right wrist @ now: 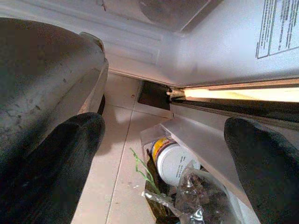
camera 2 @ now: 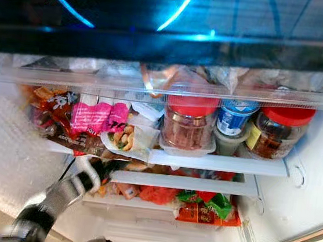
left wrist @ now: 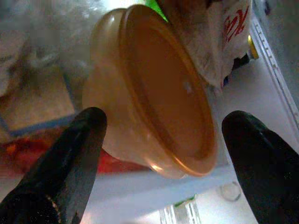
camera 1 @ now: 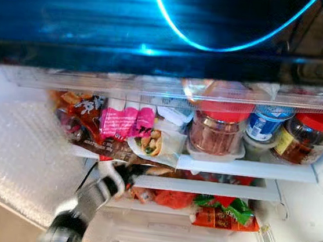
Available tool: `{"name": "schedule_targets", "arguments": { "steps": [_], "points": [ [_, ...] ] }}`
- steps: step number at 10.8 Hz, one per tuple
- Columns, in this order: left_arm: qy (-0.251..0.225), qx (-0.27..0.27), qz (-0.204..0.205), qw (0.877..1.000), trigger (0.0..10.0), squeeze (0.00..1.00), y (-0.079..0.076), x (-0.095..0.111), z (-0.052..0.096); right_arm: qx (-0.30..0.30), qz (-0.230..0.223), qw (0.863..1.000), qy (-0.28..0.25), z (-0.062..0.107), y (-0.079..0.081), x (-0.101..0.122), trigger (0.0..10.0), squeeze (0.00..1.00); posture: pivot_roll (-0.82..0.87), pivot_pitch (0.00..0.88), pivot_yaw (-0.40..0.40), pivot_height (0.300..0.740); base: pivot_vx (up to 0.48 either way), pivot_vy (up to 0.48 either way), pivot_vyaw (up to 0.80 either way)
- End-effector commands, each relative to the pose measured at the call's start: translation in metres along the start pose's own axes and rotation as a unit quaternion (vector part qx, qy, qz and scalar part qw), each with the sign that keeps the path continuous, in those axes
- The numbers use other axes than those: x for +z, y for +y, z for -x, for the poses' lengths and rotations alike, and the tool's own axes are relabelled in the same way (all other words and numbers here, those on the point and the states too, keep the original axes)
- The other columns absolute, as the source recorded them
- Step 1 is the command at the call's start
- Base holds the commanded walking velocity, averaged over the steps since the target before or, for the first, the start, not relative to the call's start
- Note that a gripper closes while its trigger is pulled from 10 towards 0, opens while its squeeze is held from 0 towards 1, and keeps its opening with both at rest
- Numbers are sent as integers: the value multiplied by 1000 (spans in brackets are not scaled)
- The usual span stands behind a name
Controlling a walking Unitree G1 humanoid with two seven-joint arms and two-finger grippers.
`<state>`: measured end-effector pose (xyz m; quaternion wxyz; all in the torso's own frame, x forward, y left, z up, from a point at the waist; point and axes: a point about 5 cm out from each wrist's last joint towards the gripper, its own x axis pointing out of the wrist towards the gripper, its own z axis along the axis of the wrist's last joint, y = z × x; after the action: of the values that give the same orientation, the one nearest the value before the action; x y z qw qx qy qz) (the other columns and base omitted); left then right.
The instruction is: Restocking fridge
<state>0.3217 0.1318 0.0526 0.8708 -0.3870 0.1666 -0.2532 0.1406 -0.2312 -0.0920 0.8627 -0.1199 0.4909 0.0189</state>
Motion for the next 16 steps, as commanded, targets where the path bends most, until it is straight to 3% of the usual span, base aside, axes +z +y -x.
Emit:
{"name": "schedule_targets", "arguments": {
  "steps": [1, 2, 6, 9, 11, 12, 14, 16],
  "points": [
    [-4, 2, -8, 1000, 10000, 0, -1, 1, -2, 17, 3, 1000, 0, -1, 9, 0, 10000, 0, -76, 59, 48, 660, 0, 0, 0],
    [1, -1, -24, 1000, 10000, 0, 0, -1, 0, 15, 0, 1000, 0, -1, 9, 0, 10000, 0, -81, 60, 54, 660, 0, 0, 0],
    [1, 0, -74, 997, 10000, 0, 13, -6, 34, 19, 4, 1000, 0, -1, 9, 1, 10000, 0, -56, 60, 52, 660, 0, 0, 0],
    [15, 10, -216, 976, 10000, 0, 2, -11, 42, 20, 7, 1000, 1, -1, 8, 1, 10000, 0, -40, 58, 50, 660, 0, 0, 0],
    [17, 3, -381, 924, 10000, 0, -22, -14, 39, 19, 8, 1000, 1, -1, 7, 1, 10000, 0, -44, 58, 52, 660, 0, 0, 0],
    [14, 17, -419, 908, 10000, 0, -22, -17, 45, 19, 8, 1000, 2, -1, 7, 1, 10000, 0, -43, 57, 56, 660, 0, 0, 0],
    [10, 83, -458, 885, 10000, 0, -7, -27, 74, 19, 7, 1000, 3, -1, 7, 0, 10000, 0, -35, 60, 59, 660, 0, 0, 0],
    [-22, 132, -472, 871, 10000, 0, -4, -23, 80, 20, 9, 1000, 2, -1, 8, 1, 10000, 0, -34, 49, 62, 660, 0, 0, 0]
  ]
}}
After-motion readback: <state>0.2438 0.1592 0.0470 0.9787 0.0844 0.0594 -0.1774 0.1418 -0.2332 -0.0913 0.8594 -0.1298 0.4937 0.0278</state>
